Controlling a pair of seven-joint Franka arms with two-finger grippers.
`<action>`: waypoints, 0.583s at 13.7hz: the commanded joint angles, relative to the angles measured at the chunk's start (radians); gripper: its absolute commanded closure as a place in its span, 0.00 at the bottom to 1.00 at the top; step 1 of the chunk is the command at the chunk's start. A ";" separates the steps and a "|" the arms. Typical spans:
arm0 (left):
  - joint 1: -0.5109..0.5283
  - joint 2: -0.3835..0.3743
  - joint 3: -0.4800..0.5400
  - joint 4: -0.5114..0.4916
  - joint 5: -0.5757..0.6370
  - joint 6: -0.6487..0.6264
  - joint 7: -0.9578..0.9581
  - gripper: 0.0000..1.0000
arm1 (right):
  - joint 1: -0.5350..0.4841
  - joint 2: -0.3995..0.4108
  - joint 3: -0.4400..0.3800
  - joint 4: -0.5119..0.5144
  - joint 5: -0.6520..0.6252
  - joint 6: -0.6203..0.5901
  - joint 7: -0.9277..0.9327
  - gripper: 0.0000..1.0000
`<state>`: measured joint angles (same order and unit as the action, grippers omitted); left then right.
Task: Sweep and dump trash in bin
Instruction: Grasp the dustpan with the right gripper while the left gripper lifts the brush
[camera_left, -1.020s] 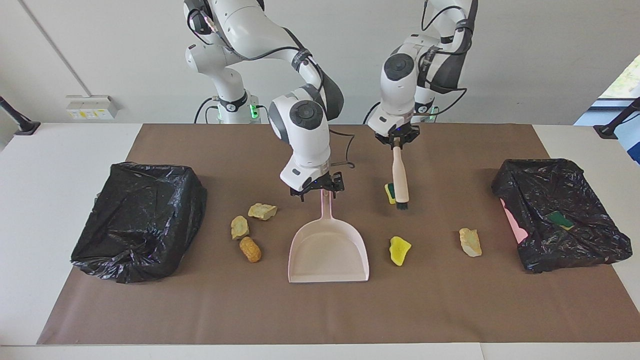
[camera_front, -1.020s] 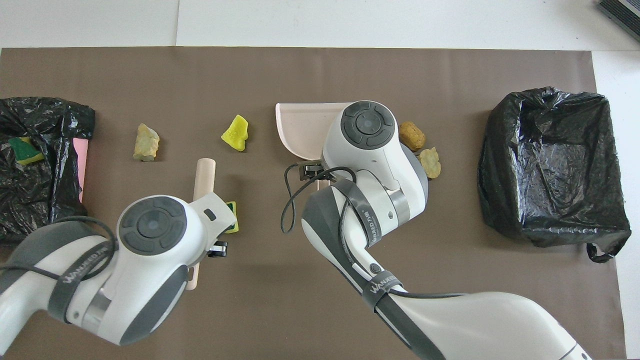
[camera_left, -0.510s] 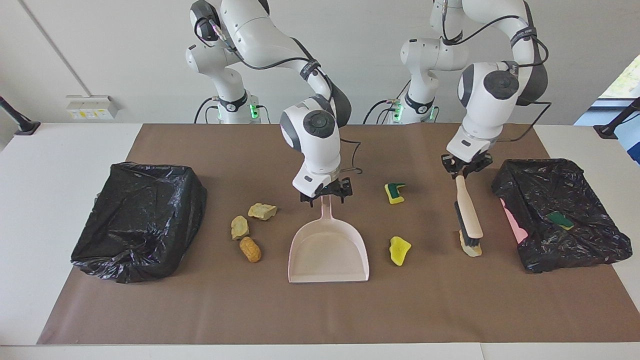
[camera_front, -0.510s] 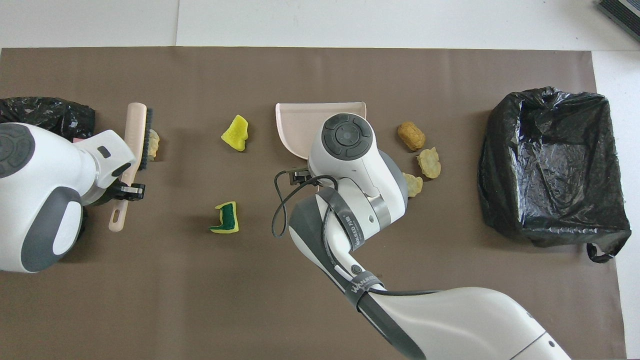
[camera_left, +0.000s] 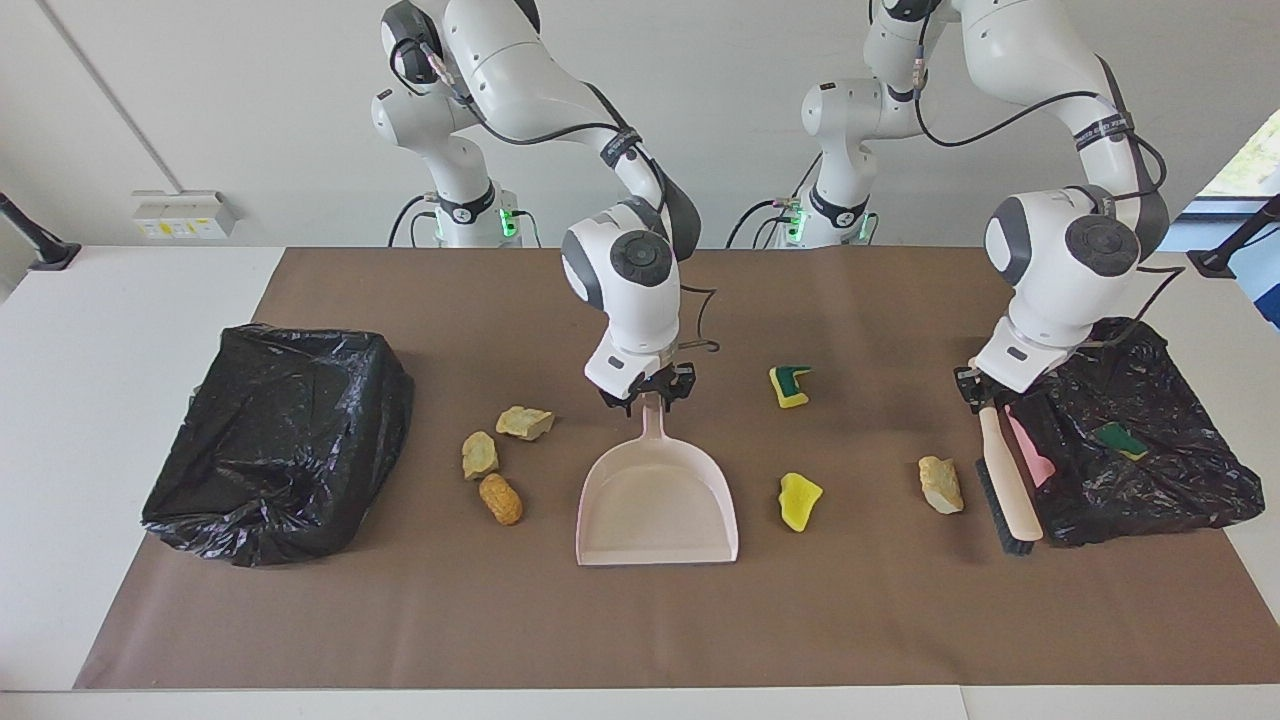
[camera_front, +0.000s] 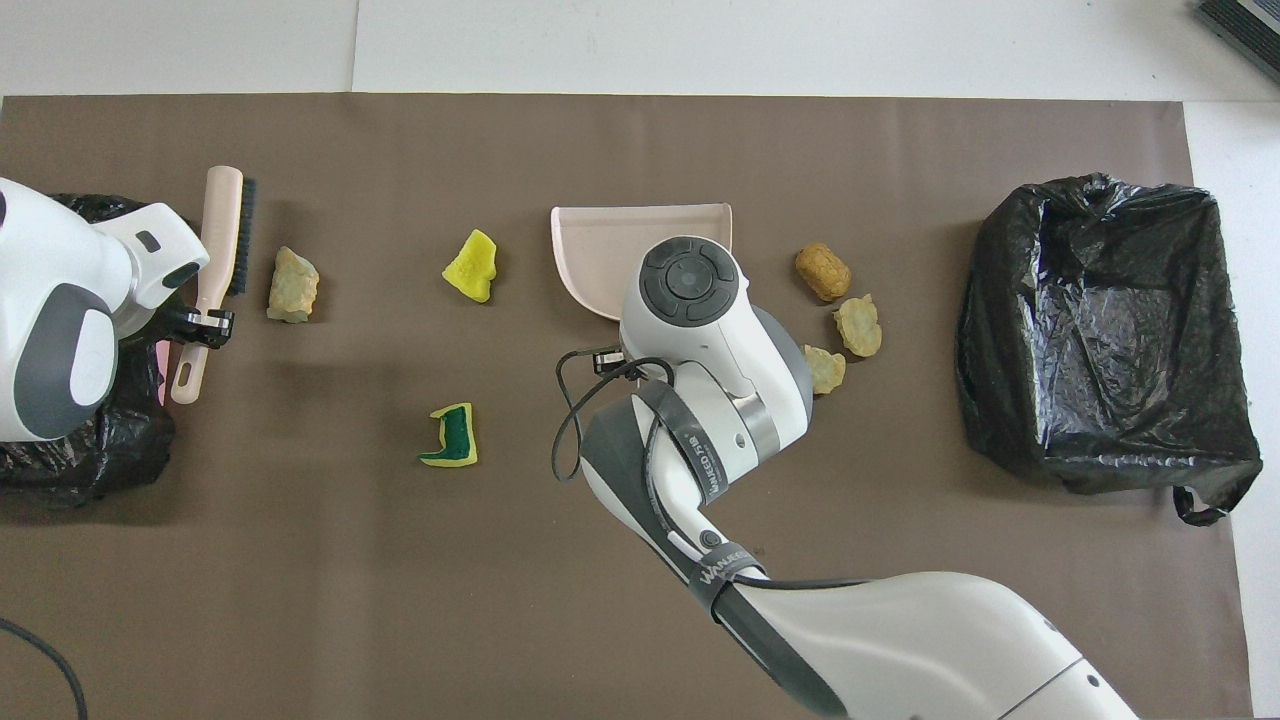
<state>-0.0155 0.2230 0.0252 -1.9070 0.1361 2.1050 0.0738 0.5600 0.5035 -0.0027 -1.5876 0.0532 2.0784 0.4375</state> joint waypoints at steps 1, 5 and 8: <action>0.014 0.032 -0.016 0.014 0.016 0.012 0.006 1.00 | 0.014 -0.007 0.000 0.047 -0.039 -0.073 0.069 1.00; -0.029 0.010 -0.024 -0.041 0.013 0.003 0.006 1.00 | -0.021 -0.075 -0.002 0.038 -0.081 -0.130 -0.130 1.00; -0.102 -0.011 -0.028 -0.078 0.010 0.006 0.009 1.00 | -0.080 -0.193 0.000 -0.044 -0.076 -0.145 -0.404 1.00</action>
<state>-0.0611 0.2531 -0.0120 -1.9338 0.1361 2.1067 0.0765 0.5239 0.4130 -0.0120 -1.5475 -0.0235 1.9430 0.1805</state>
